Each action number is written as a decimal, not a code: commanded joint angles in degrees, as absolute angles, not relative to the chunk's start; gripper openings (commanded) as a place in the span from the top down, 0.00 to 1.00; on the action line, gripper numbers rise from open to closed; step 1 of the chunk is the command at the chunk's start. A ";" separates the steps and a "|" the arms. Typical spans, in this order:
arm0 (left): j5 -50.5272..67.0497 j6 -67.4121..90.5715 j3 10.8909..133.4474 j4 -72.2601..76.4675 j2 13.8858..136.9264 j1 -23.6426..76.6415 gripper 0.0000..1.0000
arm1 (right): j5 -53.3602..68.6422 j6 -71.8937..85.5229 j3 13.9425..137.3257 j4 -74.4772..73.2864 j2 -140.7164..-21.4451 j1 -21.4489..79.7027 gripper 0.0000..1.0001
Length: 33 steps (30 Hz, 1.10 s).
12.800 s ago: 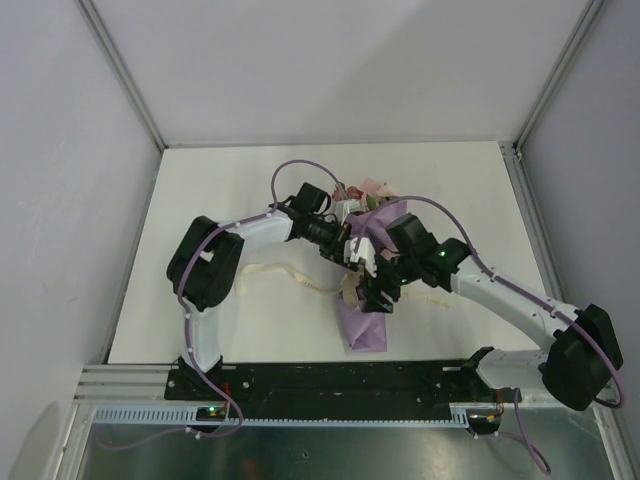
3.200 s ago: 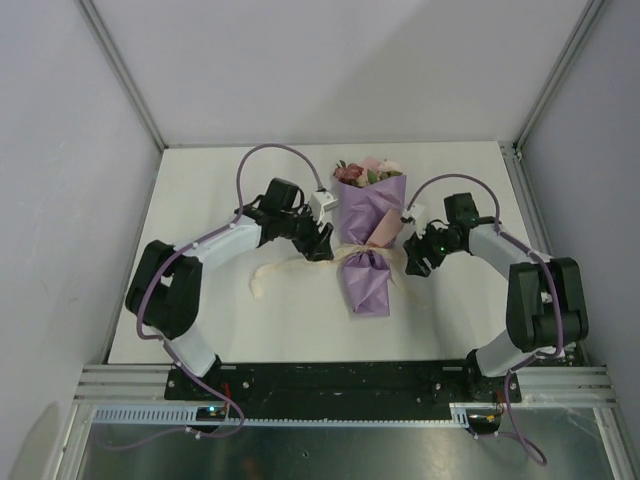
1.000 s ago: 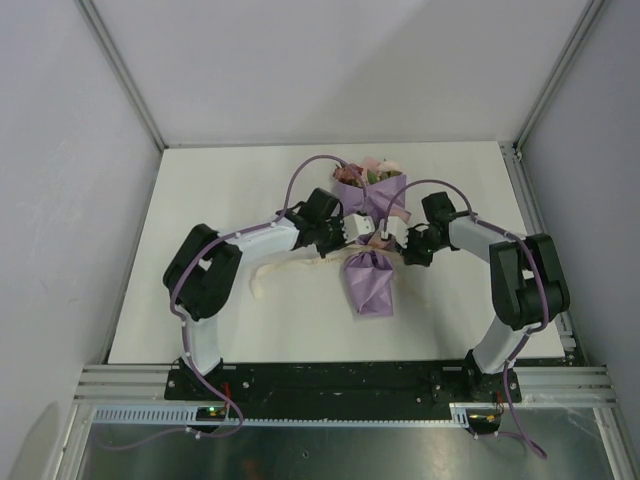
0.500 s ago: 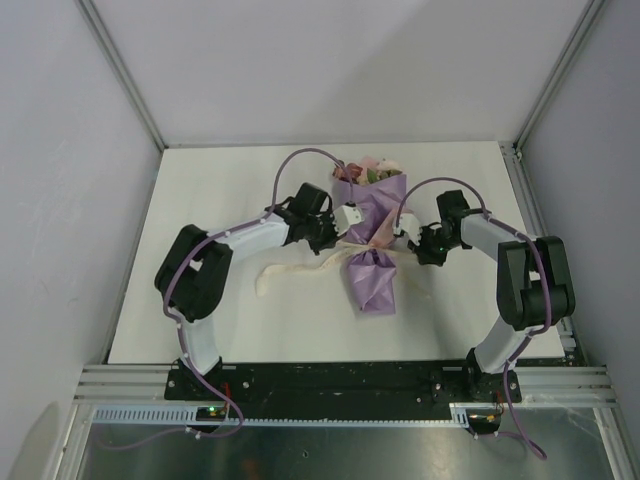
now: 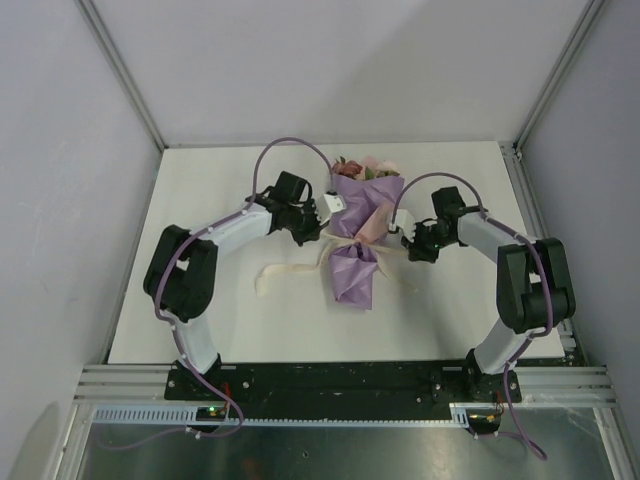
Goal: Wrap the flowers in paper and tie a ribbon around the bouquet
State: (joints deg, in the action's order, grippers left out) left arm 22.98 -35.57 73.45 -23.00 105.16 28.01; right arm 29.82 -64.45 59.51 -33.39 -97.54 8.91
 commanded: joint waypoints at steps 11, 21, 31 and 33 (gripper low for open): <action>17.84 -28.29 76.53 -30.04 102.24 24.88 1.00 | 22.61 -53.99 73.44 -40.65 -103.00 12.63 1.00; 20.91 -20.48 72.49 -30.11 101.92 24.49 0.65 | 26.00 -44.85 76.02 -43.95 -106.39 15.80 0.68; 29.73 -5.64 73.15 -30.85 89.95 15.27 0.01 | 33.79 -30.87 77.86 -46.52 -93.72 8.53 0.24; 30.94 -3.89 74.34 -32.78 86.96 12.58 0.01 | 35.85 -26.85 78.59 -46.87 -90.67 4.73 0.21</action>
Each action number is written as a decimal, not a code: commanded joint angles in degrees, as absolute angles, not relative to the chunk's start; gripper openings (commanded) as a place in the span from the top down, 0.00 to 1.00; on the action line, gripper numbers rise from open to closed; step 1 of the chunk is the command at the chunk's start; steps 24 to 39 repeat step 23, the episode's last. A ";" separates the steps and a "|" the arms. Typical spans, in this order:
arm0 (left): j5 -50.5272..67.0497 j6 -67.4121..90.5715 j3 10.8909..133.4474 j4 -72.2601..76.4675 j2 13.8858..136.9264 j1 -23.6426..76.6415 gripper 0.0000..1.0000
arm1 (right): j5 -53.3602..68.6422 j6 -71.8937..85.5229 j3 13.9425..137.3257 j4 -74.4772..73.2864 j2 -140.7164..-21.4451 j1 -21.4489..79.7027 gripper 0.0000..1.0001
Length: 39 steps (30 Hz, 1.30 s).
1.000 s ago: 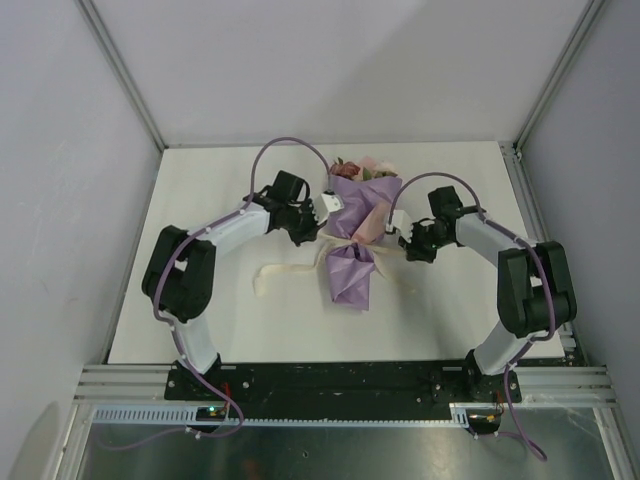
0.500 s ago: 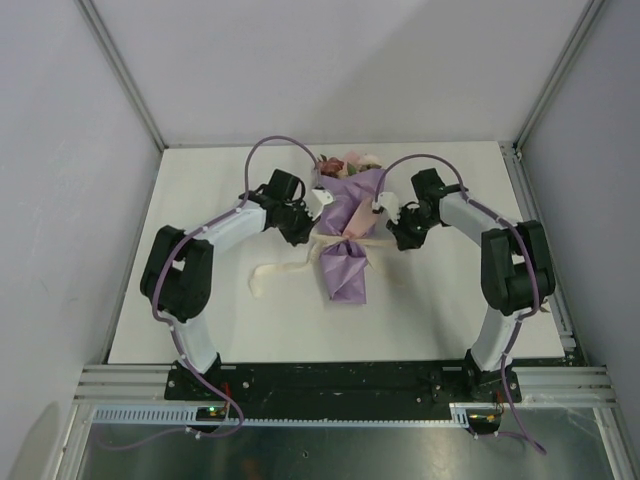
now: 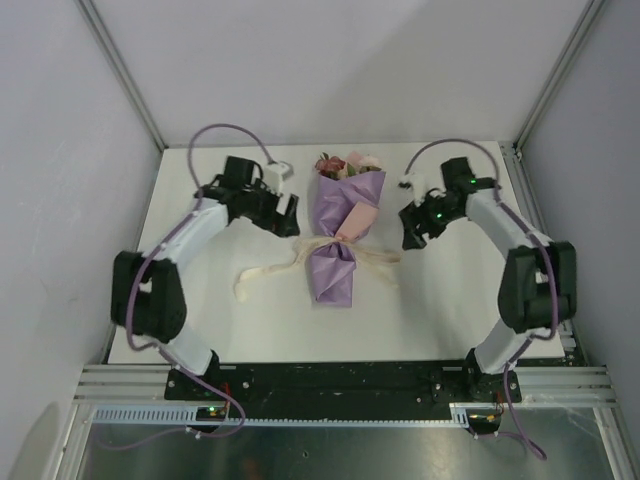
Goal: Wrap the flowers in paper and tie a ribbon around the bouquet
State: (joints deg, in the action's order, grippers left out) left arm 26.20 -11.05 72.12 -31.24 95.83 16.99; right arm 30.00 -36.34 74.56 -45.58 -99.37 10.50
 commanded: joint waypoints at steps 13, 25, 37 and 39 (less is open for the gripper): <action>22.88 -1.99 67.92 -43.04 79.39 5.19 0.00 | 41.08 -5.60 62.34 -42.41 -79.26 -8.47 0.01; 20.32 -3.05 60.01 -39.62 78.66 6.36 0.00 | 34.52 -8.78 51.38 -38.51 -70.77 -0.66 0.01; 20.32 -3.05 60.01 -39.62 78.66 6.36 0.00 | 34.52 -8.78 51.38 -38.51 -70.77 -0.66 0.01; 20.32 -3.05 60.01 -39.62 78.66 6.36 0.00 | 34.52 -8.78 51.38 -38.51 -70.77 -0.66 0.01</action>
